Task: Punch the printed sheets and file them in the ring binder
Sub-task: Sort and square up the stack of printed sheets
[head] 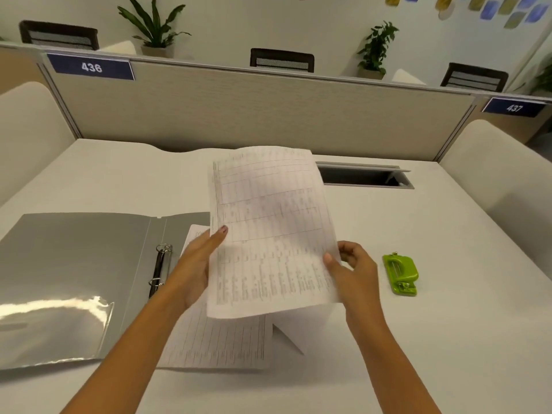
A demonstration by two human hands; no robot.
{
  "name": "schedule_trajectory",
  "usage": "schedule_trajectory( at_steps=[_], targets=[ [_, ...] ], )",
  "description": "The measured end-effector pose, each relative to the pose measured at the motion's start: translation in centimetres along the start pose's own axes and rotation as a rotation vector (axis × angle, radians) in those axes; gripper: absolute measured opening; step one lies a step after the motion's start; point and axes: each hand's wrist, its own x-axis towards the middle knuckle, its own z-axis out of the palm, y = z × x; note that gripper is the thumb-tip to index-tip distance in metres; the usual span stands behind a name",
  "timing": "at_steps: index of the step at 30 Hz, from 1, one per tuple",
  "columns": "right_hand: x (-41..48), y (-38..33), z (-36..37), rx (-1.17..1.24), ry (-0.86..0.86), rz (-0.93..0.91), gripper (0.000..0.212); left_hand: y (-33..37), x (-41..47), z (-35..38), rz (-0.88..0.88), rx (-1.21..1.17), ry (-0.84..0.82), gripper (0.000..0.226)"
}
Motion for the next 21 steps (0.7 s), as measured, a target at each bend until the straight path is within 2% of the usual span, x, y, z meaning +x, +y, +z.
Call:
schedule_trajectory(
  at_steps=[2, 6, 10, 17, 21],
  targets=[
    [-0.3, 0.3, 0.9, -0.031, -0.051, 0.001, 0.020, 0.0, 0.4, -1.0, 0.042, 0.049, 0.061, 0.027],
    [-0.5, 1.1, 2.3, -0.158, -0.155, -0.033, 0.020, -1.2, 1.0, -2.7, 0.053, 0.113, 0.110, 0.038],
    [1.2, 2.4, 2.9, -0.228, -0.135, -0.008, 0.019, -2.5, 1.2, -3.9, 0.069, 0.155, 0.169, 0.039],
    [5.6, 6.7, 2.8, -0.724, -0.127, 0.032, 0.051, -4.4, 1.3, -6.5, 0.024, 0.175, 0.247, 0.045],
    [6.8, 7.6, 3.1, -1.103, -0.207, 0.096, 0.097, -5.1, 1.3, -7.5, 0.007, 0.173, 0.270, 0.040]
  ],
)
